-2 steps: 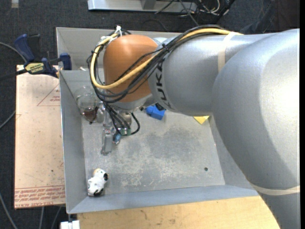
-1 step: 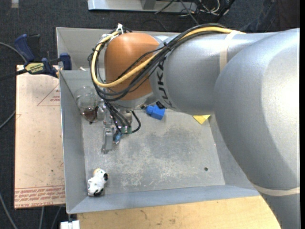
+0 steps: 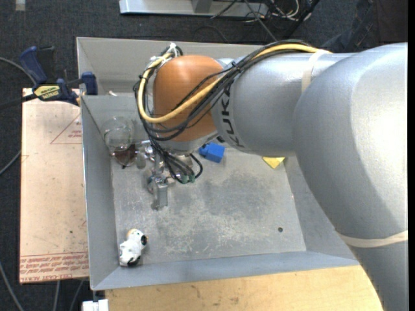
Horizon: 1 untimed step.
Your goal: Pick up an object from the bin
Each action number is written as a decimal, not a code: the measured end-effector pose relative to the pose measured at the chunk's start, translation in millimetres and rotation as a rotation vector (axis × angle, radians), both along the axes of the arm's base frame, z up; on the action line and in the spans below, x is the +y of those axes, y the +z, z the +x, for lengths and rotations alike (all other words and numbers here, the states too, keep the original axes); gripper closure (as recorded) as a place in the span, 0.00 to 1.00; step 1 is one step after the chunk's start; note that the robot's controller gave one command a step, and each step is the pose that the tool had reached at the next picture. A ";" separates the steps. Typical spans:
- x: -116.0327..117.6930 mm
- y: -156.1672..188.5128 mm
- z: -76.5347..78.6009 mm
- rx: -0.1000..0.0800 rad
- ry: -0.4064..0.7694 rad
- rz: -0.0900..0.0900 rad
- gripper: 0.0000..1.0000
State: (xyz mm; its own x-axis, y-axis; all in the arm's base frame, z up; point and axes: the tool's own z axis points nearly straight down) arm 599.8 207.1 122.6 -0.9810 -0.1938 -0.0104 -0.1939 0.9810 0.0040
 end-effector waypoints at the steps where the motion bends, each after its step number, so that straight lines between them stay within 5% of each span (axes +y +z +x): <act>1: -24.8 -23.5 4.7 0.014 0.179 -0.007 0.00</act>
Offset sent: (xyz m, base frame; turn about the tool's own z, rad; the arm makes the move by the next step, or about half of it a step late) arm 0.0179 -0.0469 0.0085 -0.4678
